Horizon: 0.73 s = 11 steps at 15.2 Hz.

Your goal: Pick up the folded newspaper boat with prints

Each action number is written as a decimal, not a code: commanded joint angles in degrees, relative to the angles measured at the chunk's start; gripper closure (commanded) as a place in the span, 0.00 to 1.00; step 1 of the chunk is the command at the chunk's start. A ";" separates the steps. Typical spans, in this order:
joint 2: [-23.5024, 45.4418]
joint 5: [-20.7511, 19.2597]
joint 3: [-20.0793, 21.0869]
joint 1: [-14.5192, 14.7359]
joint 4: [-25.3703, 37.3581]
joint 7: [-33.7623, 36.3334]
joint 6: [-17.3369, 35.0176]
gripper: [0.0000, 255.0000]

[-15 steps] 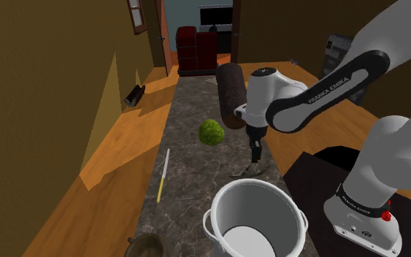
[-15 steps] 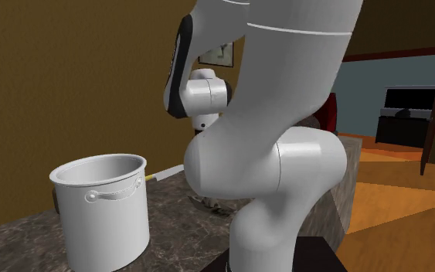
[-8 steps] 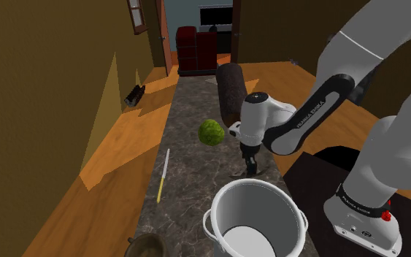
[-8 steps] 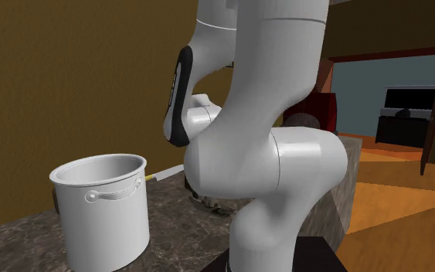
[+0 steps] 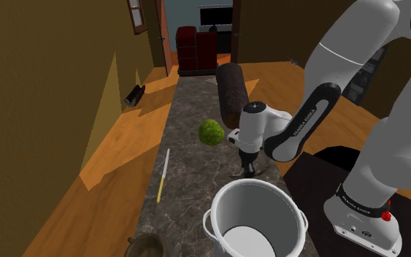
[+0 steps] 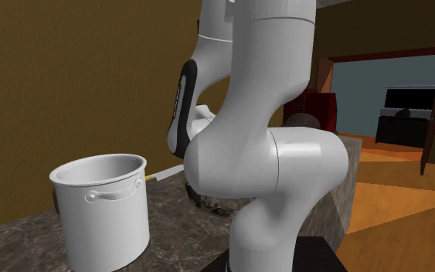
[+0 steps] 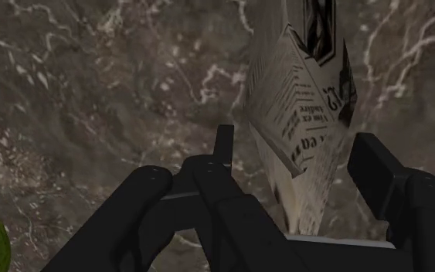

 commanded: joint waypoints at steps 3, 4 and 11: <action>0.27 -0.35 -0.01 -0.03 -0.05 0.30 0.32 1.00; 0.28 -0.36 -0.01 -0.03 -0.04 0.30 0.32 1.00; -1.99 2.21 0.24 0.28 -0.13 -1.71 -1.70 1.00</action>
